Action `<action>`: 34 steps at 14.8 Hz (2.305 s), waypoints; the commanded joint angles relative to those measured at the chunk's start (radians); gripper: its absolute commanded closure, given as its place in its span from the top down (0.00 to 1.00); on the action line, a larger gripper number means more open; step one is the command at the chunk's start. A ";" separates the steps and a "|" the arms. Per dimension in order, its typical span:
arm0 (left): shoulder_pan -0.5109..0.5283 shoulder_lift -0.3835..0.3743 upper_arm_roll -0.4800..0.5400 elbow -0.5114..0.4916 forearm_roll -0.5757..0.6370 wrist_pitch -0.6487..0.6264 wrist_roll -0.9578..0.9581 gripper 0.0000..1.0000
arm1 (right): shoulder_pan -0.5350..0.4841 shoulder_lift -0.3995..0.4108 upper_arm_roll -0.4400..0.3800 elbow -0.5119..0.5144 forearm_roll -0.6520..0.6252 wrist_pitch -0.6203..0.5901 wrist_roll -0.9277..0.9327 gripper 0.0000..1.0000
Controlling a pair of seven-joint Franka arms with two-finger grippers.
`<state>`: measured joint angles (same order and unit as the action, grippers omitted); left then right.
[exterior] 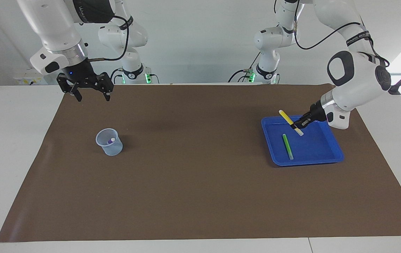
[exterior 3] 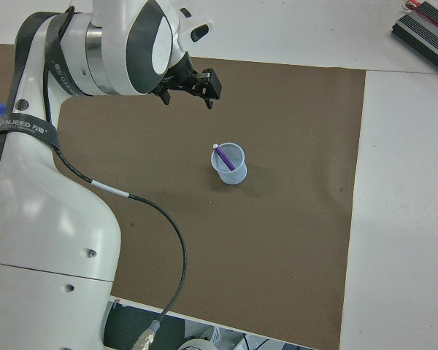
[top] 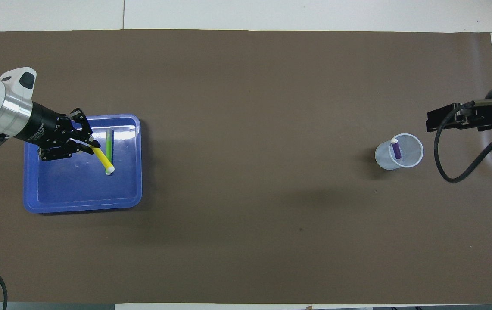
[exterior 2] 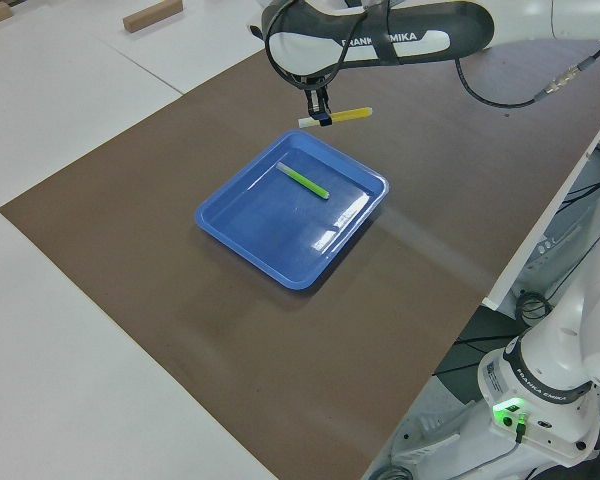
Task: Transfer and insert pens with both arms
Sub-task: 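Grasp and lift the yellow pen with the left gripper, then hold the yellow pen out while the right gripper reaches for it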
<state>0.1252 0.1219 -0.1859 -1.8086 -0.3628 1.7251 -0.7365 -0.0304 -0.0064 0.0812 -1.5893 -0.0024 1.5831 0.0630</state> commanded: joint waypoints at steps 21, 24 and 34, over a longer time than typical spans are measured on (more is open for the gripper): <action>-0.469 -0.275 -0.006 -0.416 -1.051 0.582 -0.610 0.00 | 0.027 0.020 -0.072 0.046 -0.028 -0.017 0.001 1.00; -0.483 -0.295 -0.006 -0.423 -1.076 0.594 -0.612 0.00 | 0.060 0.020 -0.113 0.051 -0.030 -0.034 0.001 1.00; -0.490 -0.301 -0.004 -0.429 -1.076 0.596 -0.615 0.00 | 0.073 0.014 -0.037 0.049 0.042 -0.057 0.017 1.00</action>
<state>-0.3448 -0.1474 -0.2028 -2.2068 -1.4167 2.2993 -1.3402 0.0380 -0.0021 0.0074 -1.5611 0.0014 1.5344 0.0630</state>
